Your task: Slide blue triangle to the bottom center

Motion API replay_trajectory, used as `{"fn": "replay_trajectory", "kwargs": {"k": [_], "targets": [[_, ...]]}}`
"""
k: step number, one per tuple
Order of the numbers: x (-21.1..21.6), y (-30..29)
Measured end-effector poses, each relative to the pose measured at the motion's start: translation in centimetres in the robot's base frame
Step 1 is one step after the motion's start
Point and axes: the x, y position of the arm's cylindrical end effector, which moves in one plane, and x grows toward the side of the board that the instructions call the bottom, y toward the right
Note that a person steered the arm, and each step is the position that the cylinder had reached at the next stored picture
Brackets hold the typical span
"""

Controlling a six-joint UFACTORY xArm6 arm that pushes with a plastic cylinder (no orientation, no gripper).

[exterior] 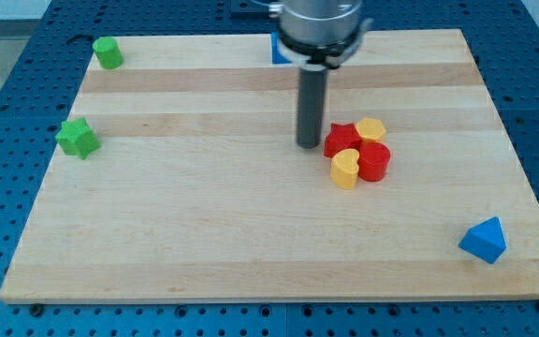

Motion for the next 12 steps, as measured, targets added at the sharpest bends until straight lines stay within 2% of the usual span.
{"fn": "replay_trajectory", "kwargs": {"k": [1, 2, 3, 5, 7, 8, 9, 10, 11, 12], "targets": [[3.1, -5.4], [5.7, -8.1], [6.1, -8.6], [11.3, -6.5], [9.4, 7.3], [7.1, 16.4], [6.6, 25.6], [9.4, 31.5], [14.0, 31.7], [16.3, 29.5]]}}
